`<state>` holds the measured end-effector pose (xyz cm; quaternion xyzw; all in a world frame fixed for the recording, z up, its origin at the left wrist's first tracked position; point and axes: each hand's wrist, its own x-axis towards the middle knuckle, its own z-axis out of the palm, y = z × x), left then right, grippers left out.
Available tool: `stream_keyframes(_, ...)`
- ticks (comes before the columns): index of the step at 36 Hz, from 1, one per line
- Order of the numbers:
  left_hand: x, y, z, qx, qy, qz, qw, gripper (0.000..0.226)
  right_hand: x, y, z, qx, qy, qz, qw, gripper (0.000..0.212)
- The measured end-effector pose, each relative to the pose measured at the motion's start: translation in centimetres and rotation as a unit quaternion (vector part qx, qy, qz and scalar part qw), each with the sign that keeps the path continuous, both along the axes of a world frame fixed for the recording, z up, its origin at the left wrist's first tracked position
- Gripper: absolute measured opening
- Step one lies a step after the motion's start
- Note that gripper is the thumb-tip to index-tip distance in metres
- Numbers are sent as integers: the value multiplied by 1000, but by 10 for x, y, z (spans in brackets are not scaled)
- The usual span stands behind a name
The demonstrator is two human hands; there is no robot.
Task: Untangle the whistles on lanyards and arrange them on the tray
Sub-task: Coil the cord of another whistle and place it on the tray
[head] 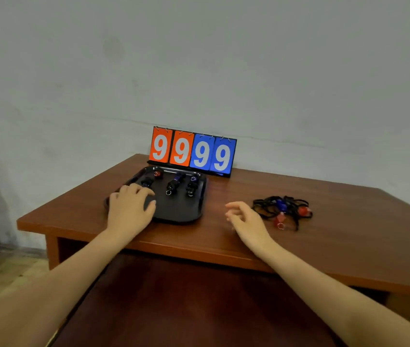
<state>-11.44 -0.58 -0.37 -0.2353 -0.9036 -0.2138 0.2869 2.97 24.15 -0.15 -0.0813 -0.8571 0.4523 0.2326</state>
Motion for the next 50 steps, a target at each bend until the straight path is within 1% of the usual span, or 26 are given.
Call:
stream_keyframes(1,10,14,2,8,-7,-25,1000,27,14,8,3,31,2,5,1000,21)
stream_keyframes(3,32,43,6,47,-49,-85,994,24,34,27,9,84,3,-4,996,22)
stream_keyframes(5,56,76,9,88,-95,-143,981,21,52,50,13,131,-2,-36,991,22)
stream_keyframes(7,75,105,8,99,-116,-184,971,18,65,71,13,173,-14,-70,982,23)
stream_keyframes(9,94,139,5,73,-111,-217,967,18,81,98,10,194,-29,-107,975,23)
stream_keyframes(12,111,178,-2,38,-120,-245,961,18,93,132,-1,229,-79,-164,956,23)
stream_keyframes(15,119,214,-6,1,-119,-256,959,24,94,147,-7,194,-97,-205,955,24)
stream_keyframes(16,120,225,-5,-9,-116,-255,960,28,93,149,-7,194,-97,-202,955,26)
stream_keyframes(18,118,242,-5,-24,-112,-249,962,33,88,148,-8,236,-123,-180,947,32)
stream_keyframes(20,113,253,-4,-40,-108,-253,961,37,85,147,-9,293,-153,-172,928,38)
stream_keyframes(23,102,257,-2,-106,-79,-291,948,39,82,146,-11,341,-179,-169,907,42)
stream_keyframes(25,94,256,-2,-156,-76,-325,930,37,82,146,-12,343,-186,-163,906,41)
stream_keyframes(26,90,257,-2,-166,-79,-335,924,34,82,147,-12,340,-185,-161,908,39)
stream_keyframes(29,81,256,-2,-162,-66,-339,924,26,80,146,-11,332,-183,-153,913,36)
stream_keyframes(33,83,260,-4,-157,-45,-348,923,15,85,144,-11,317,-156,-159,922,22)
stream_keyframes(34,84,260,-4,-151,-38,-347,925,13,85,144,-10,319,-149,-161,922,21)
stream_keyframes(38,87,258,-6,-134,16,-347,928,14,89,140,-9,349,-137,-171,911,26)
stream_keyframes(40,88,257,-7,-107,21,-335,936,14,90,139,-8,359,-132,-173,908,29)
stream_keyframes(45,91,257,-3,12,-4,-283,959,13,92,137,-6,387,-96,-148,905,40)
stream_keyframes(47,90,254,-2,72,-36,-274,958,13,92,135,-6,388,-90,-128,908,37)
stream_keyframes(50,88,249,-2,165,-93,-252,949,14,93,133,-3,345,-114,-92,927,28)
